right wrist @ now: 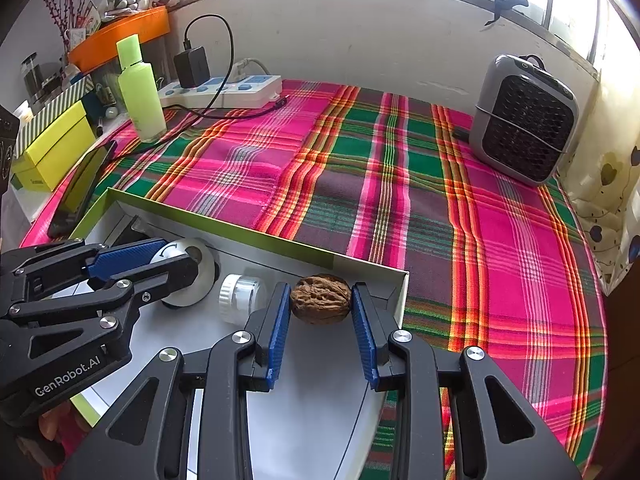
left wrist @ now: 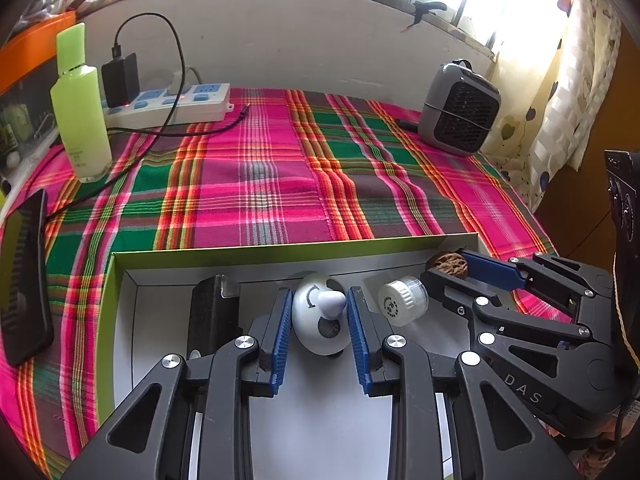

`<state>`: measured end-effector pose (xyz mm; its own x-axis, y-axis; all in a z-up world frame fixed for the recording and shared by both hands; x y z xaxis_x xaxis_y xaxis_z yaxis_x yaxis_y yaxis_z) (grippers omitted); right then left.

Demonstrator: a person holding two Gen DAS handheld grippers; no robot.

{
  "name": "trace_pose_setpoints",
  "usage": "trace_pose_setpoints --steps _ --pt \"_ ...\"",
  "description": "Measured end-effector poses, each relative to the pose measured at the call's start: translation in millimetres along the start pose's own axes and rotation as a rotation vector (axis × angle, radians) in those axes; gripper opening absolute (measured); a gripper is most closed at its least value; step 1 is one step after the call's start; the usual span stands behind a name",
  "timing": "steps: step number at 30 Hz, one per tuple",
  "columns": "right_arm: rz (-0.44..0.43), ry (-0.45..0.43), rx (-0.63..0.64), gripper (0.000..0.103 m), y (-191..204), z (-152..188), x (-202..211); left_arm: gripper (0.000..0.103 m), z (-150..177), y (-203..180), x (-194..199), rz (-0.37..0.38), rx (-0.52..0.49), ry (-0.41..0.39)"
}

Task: Organize objects
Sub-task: 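Carry the white toy and walnut over the box tray with both grippers, then open both grippers to drop the white toy and walnut into the tray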

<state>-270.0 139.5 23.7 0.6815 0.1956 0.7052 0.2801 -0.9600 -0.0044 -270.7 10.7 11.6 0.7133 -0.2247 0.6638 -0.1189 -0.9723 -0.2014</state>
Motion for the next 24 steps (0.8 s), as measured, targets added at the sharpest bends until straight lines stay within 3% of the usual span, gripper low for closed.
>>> trace_pose_setpoints --steps 17,24 --pt "0.012 -0.003 0.015 0.033 1.1 0.9 0.4 0.030 1.8 2.3 -2.1 -0.007 -0.001 0.009" --pt "0.008 -0.009 -0.008 0.033 0.1 2.7 3.0 0.040 5.9 4.3 -2.3 -0.028 -0.001 0.017"
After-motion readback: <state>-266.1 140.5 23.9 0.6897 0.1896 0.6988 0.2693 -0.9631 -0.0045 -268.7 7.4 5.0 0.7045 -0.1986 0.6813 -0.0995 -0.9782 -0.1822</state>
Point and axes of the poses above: each gripper's, at about its wrist camera, not at the fingertips, and x roughly against the way its jaws point, y to its left, z to its underside, the point moved 1 cm from there along -x, roughly the way its jaws point, and after that the axes turned 8 degrees about -y, right-handed, at the moved point
